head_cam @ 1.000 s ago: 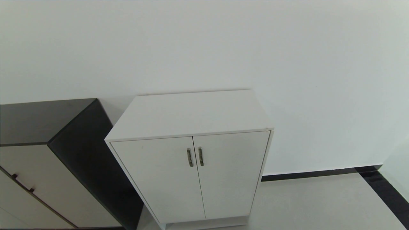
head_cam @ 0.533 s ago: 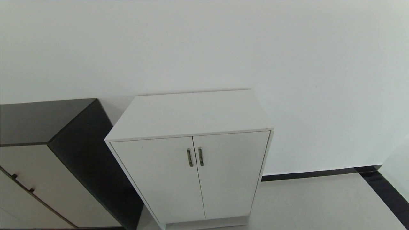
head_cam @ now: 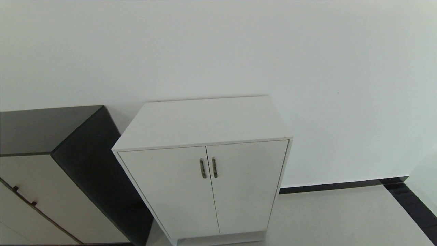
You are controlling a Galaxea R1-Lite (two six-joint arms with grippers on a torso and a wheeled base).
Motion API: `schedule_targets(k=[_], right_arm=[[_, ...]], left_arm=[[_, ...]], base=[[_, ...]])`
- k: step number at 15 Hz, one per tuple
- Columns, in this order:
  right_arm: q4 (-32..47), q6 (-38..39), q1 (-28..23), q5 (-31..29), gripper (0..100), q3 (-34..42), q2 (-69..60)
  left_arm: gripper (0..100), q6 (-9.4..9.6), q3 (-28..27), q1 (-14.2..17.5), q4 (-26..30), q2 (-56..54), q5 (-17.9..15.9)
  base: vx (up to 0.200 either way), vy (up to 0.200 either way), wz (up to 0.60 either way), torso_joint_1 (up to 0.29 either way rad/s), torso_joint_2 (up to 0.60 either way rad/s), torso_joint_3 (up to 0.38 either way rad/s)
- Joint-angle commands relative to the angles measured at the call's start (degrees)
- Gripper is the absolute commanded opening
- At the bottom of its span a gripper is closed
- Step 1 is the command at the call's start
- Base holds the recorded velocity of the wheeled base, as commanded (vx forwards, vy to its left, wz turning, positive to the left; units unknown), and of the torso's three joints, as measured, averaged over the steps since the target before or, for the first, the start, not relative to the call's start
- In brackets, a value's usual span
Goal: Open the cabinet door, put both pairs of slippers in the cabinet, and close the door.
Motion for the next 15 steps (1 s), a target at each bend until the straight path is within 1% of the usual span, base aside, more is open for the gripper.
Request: schedule_targets(k=[1,3,9,11,15], right_arm=[[-0.09,0.07,-0.15,0.02,0,0.01,-0.96],[0.00,-0.02,-0.59,-0.07,0,0.01,-0.96],[0.00,-0.02,-4.63,0.02,0,0.10,-4.56],[-0.09,0.07,-5.34,0.02,0,0.10,-6.58],[0.09,1.47,-5.34,0.02,0,0.10,-6.67]], left_arm=[[0,-0.01,0.00,0.01,-0.06,-0.01,0.01],[0,-0.01,0.00,0.01,-0.06,-0.01,0.01],[0,-0.01,0.00,0.01,0.02,-0.01,0.01],[0,-0.01,0.00,0.01,-0.06,-0.01,0.01],[0,0.07,0.00,0.01,-0.06,-0.01,0.01]], base=[[0.000,0.000,0.00,0.000,0.00,0.000],[0.000,0.000,0.00,0.000,0.00,0.000],[0.000,0.000,0.00,0.000,0.00,0.000],[0.000,0.000,0.00,0.000,0.00,0.000],[0.000,0.000,0.00,0.000,0.00,0.000]])
